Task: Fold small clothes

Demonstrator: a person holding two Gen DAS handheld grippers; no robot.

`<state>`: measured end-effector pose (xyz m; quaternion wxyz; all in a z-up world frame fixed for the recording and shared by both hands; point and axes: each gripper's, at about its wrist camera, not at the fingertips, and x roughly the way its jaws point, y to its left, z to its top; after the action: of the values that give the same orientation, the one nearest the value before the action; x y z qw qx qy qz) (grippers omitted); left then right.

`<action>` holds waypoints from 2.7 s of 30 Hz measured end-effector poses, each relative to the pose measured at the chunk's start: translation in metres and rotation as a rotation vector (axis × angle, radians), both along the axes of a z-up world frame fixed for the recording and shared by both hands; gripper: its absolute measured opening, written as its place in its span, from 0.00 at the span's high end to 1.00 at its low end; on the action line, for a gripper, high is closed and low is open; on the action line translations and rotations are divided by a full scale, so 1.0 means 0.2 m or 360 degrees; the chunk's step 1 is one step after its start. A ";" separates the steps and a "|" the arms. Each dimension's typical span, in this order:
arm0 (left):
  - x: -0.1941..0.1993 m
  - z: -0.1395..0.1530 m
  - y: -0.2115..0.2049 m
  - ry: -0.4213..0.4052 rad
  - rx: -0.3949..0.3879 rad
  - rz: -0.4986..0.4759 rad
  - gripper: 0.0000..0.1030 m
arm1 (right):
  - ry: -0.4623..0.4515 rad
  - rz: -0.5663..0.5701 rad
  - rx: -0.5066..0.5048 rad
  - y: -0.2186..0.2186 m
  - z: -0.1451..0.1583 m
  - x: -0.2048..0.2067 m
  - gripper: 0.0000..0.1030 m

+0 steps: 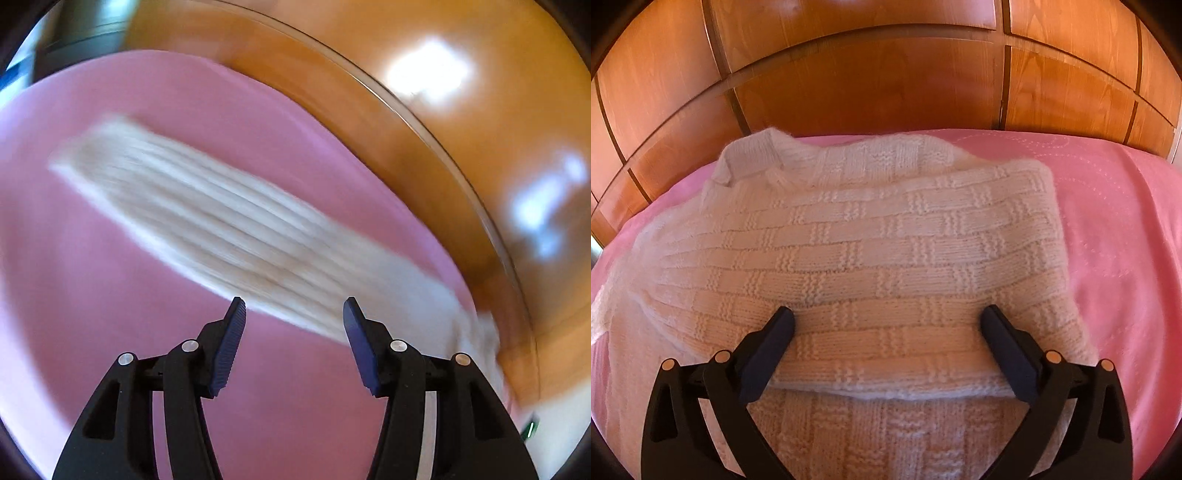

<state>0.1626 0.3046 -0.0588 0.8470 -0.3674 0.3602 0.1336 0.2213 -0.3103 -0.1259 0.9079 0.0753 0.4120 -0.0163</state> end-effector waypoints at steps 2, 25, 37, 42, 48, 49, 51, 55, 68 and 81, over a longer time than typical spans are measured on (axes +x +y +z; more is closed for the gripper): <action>-0.08 -0.02 0.21 0.0043 -0.0055 0.0185 0.48 | -0.0003 -0.0002 -0.0010 0.00 0.00 0.00 0.02; 0.24 0.34 -0.15 -0.0313 0.0039 -0.0282 0.94 | -0.0004 -0.0009 -0.0060 0.04 -0.01 -0.01 0.02; 0.45 0.06 -1.33 -0.0077 0.0219 -0.1040 0.84 | -0.0018 -0.0003 -0.0021 0.01 -0.01 -0.02 0.02; 0.24 0.06 -1.33 -0.0097 0.0296 -0.1051 0.50 | -0.0023 0.0001 -0.0011 0.00 0.00 -0.02 0.02; -0.04 -0.01 -1.27 -0.0088 0.0495 -0.1049 0.50 | -0.0112 0.0033 -0.0032 0.04 0.12 -0.08 0.11; -0.06 -0.03 -1.26 -0.0078 0.0506 -0.1055 0.50 | -0.0143 0.0097 0.0021 0.09 0.17 -0.10 0.17; -0.08 -0.09 -1.26 -0.0044 0.0525 -0.1058 0.50 | -0.0154 0.0243 0.0139 0.20 0.23 -0.14 0.26; -0.08 -0.13 -1.24 -0.0054 0.0488 -0.1047 0.50 | -0.0016 0.0587 0.0430 0.51 0.22 -0.13 0.39; -0.09 -0.17 -1.26 -0.0115 0.0445 -0.1094 0.37 | -0.0063 0.0611 0.0363 0.92 0.36 0.03 0.94; -0.11 -0.18 -1.29 -0.0105 0.0478 -0.1102 0.35 | -0.0208 0.0058 0.0208 -0.02 0.48 0.01 0.94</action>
<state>0.1408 0.0459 -0.0944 0.8976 -0.0997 0.4119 -0.1211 0.2227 -0.3142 -0.0304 0.9262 0.1277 0.3534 0.0322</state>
